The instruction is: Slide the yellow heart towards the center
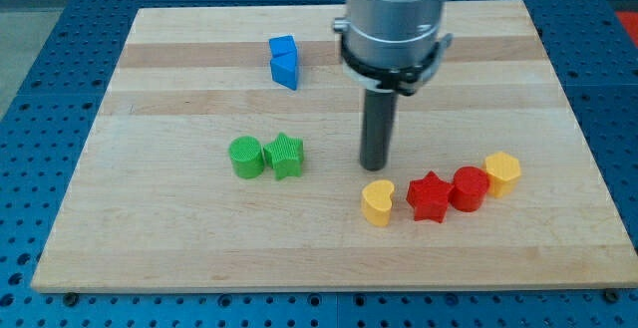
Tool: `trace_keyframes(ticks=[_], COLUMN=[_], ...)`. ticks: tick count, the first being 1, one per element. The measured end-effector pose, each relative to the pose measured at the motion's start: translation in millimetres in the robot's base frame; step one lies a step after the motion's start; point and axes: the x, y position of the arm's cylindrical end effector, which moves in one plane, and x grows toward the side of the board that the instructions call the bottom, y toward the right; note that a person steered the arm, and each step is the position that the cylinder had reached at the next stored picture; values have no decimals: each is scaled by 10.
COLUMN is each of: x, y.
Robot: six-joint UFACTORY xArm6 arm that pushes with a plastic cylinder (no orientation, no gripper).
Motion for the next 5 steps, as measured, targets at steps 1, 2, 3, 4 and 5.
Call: trace_keyframes(ticks=[1,2,3,4,5], x=[2,232,1261,1327,1062], y=[-499,-819,-761,-624,113])
